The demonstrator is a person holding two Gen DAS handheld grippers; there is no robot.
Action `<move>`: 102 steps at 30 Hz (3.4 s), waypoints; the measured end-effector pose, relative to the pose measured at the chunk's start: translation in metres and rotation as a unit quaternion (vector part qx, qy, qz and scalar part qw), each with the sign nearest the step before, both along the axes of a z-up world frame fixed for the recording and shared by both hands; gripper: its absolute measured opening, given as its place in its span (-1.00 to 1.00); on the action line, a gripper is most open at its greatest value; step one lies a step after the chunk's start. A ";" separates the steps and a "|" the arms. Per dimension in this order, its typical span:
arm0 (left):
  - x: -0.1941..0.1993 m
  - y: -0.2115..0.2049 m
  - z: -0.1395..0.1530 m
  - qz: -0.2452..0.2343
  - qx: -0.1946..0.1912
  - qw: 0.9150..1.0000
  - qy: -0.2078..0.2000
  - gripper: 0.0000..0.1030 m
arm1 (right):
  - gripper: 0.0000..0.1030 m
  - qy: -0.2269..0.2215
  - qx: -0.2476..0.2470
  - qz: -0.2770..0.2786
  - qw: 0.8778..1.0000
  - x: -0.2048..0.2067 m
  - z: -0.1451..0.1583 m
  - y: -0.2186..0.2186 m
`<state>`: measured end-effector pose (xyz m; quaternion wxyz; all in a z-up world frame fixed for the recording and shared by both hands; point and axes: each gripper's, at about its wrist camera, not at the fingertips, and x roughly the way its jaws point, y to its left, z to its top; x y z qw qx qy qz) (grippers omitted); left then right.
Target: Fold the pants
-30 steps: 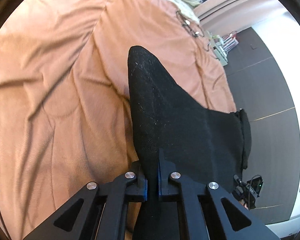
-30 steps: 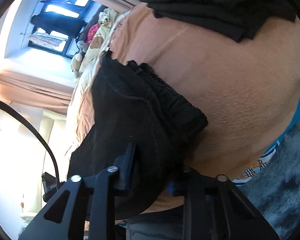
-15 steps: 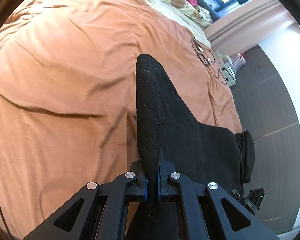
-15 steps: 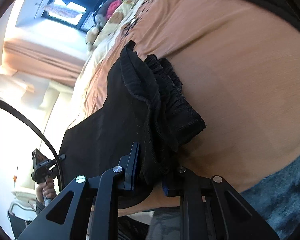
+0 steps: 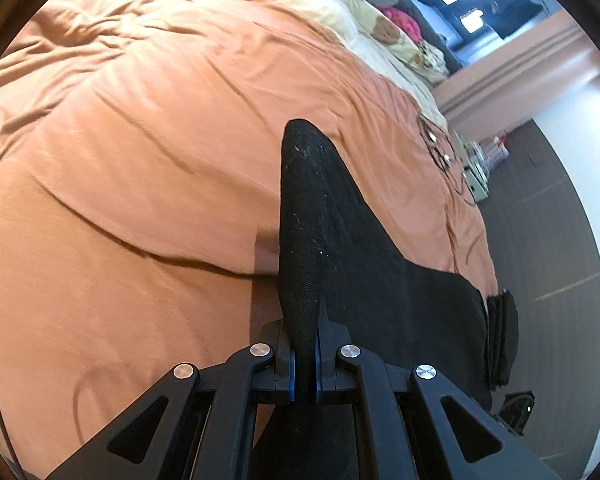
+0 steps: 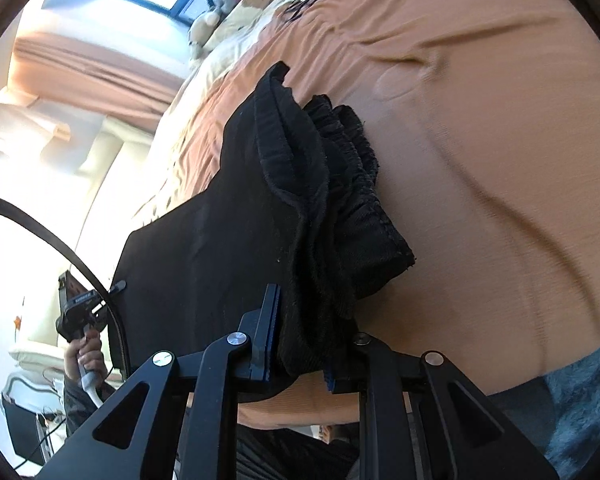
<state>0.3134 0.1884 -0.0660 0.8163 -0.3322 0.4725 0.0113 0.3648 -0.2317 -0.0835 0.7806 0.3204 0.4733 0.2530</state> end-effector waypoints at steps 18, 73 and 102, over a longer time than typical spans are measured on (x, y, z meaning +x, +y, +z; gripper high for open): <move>-0.047 0.056 -0.058 0.062 -0.039 0.995 0.066 -0.33 | 0.03 -0.011 -0.071 0.007 0.997 0.033 0.018 -0.025; -0.135 0.057 -0.077 0.135 -0.056 0.984 0.098 0.12 | 0.03 -0.084 0.026 0.165 0.982 0.184 0.002 0.033; -0.169 0.053 -0.089 0.154 -0.143 0.977 0.016 0.12 | -1.00 -0.079 -0.229 0.109 0.964 0.165 0.019 0.124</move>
